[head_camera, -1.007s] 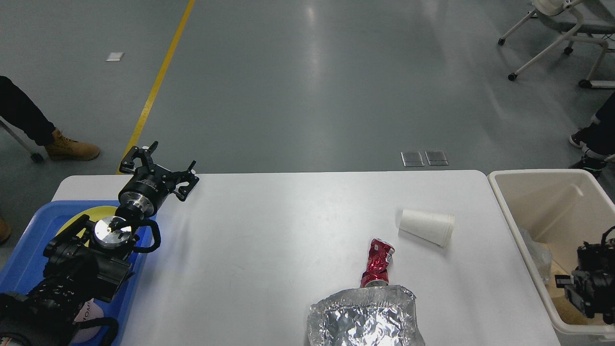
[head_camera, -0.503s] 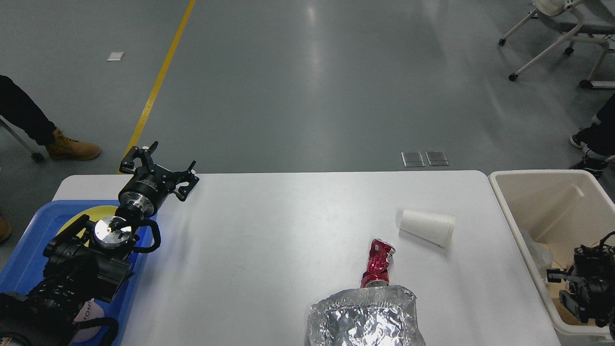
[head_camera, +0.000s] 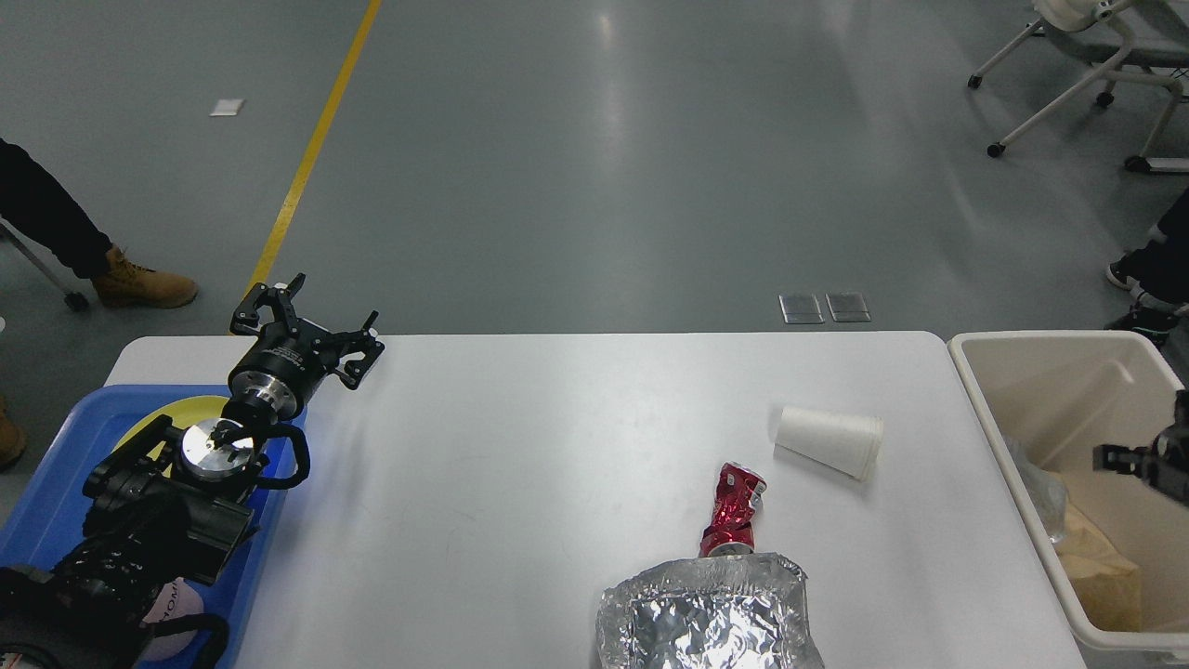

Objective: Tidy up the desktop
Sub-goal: 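Raise the right gripper up out of the white bin, then lower the right gripper onto the large foil packet and grasp, then lift the large foil packet and carry it over the white bin, then release the large foil packet into the white bin, then raise the right gripper up out of the white bin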

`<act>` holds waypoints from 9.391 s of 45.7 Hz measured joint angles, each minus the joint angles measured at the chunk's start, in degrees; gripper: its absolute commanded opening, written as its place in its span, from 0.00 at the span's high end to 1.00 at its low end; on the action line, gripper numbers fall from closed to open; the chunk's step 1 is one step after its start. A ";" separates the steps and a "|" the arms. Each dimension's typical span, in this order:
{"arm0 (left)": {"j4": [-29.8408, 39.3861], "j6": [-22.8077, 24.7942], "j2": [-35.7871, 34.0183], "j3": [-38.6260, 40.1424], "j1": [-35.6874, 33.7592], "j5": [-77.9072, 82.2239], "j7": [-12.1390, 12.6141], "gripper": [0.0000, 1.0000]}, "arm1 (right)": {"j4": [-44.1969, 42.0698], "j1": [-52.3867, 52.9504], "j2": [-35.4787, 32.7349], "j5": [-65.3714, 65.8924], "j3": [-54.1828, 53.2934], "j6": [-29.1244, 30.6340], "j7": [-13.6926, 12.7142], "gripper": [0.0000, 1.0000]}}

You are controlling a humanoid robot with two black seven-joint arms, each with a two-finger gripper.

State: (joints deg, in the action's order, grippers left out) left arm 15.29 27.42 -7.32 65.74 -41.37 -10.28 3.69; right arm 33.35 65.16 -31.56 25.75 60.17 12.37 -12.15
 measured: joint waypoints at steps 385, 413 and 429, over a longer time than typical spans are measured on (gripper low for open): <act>0.00 0.00 0.03 0.00 -0.02 0.00 0.00 0.04 | -15.87 -20.42 8.83 0.44 4.32 -3.40 -4.81 0.22; 0.00 0.00 0.01 0.00 -0.02 0.00 0.00 0.04 | 7.83 22.84 -4.01 0.15 2.48 11.64 -4.92 0.00; 0.00 0.00 0.03 0.00 -0.02 0.00 0.00 0.04 | 21.15 56.30 2.97 -2.56 5.95 40.77 -4.57 0.00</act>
State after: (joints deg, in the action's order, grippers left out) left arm 15.29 27.42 -7.29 65.74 -41.39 -10.28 3.69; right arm 54.50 121.46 -28.59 23.19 66.13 53.14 -16.72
